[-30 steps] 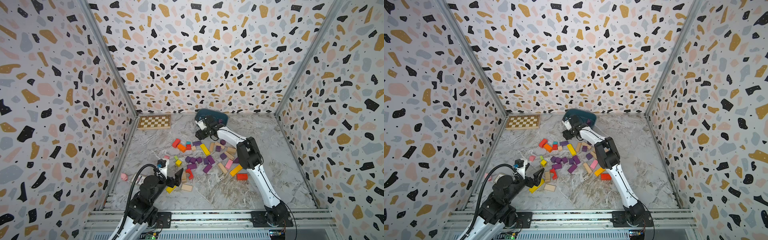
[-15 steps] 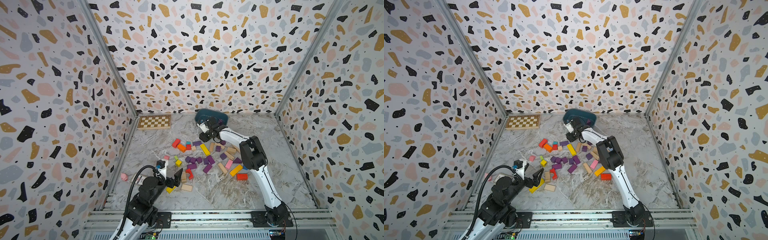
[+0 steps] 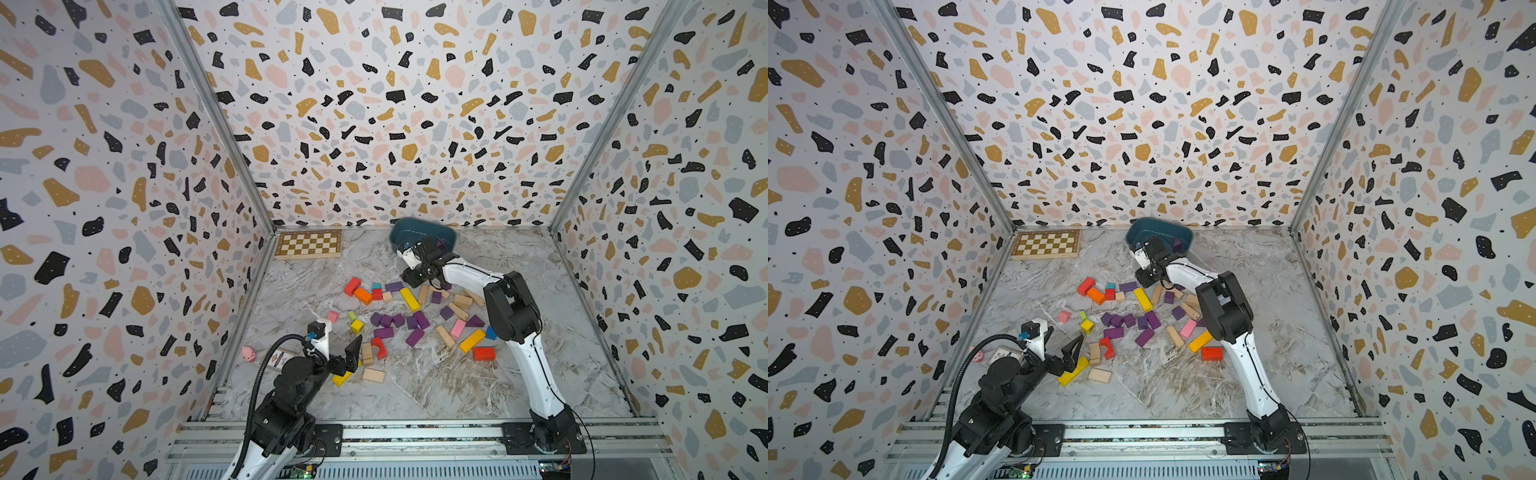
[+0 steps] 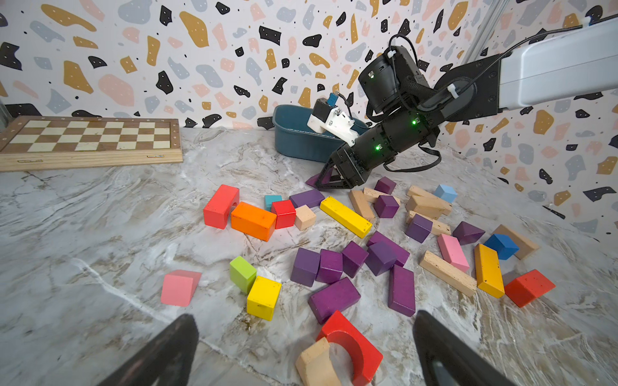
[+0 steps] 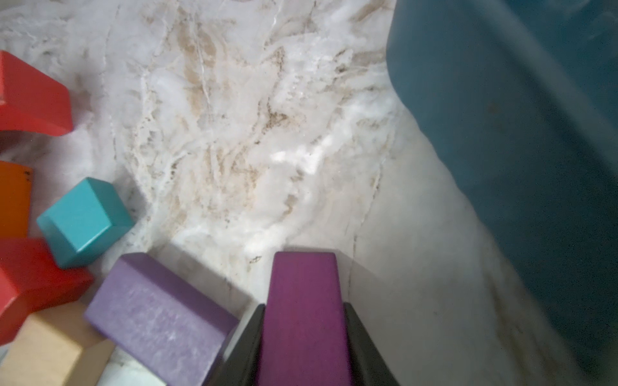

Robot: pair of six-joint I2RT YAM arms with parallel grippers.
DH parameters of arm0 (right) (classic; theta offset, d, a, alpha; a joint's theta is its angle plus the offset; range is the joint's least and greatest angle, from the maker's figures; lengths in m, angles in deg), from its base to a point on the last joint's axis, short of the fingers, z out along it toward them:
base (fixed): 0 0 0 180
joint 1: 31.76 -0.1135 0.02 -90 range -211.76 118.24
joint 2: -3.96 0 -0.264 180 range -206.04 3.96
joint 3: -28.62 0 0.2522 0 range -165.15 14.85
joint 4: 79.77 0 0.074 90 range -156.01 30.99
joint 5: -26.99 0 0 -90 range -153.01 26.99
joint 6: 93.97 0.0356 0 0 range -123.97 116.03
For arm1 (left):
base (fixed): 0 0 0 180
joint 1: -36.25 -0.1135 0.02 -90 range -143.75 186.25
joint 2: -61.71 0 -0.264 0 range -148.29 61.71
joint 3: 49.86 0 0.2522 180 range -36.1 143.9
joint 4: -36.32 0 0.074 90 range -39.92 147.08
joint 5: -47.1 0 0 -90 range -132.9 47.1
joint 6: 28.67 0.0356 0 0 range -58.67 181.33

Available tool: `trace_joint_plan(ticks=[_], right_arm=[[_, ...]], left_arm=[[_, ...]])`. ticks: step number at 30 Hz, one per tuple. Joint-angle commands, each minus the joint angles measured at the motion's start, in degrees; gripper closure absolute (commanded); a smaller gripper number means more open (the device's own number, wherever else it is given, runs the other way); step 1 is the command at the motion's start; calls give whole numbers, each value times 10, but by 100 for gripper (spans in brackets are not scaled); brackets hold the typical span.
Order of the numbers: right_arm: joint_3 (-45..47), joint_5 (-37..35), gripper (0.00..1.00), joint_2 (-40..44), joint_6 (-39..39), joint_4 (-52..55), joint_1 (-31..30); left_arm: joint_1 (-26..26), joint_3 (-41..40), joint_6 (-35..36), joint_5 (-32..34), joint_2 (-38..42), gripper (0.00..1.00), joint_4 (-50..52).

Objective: Pick purple bricks into the storage bin
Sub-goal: Pick up the building block from the center of the board.

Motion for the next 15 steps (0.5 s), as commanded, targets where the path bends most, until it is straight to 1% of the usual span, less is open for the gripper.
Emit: trace_joint_plan(ticks=[1,10,13,15], right_arm=[[9,2,79,48,4,-18,0],[7,17,83,80,-1,-17,0],[-42,20,84,66,-3,2,7],[-95,36,84,44,14,23,16]], left_arm=[[2,-5,1,2,2,1,-9],[2,-5,1,5,9,1,-9],[2,-6,0,5,8,1,-9],[2,-6,-2,9,9,1,-9]])
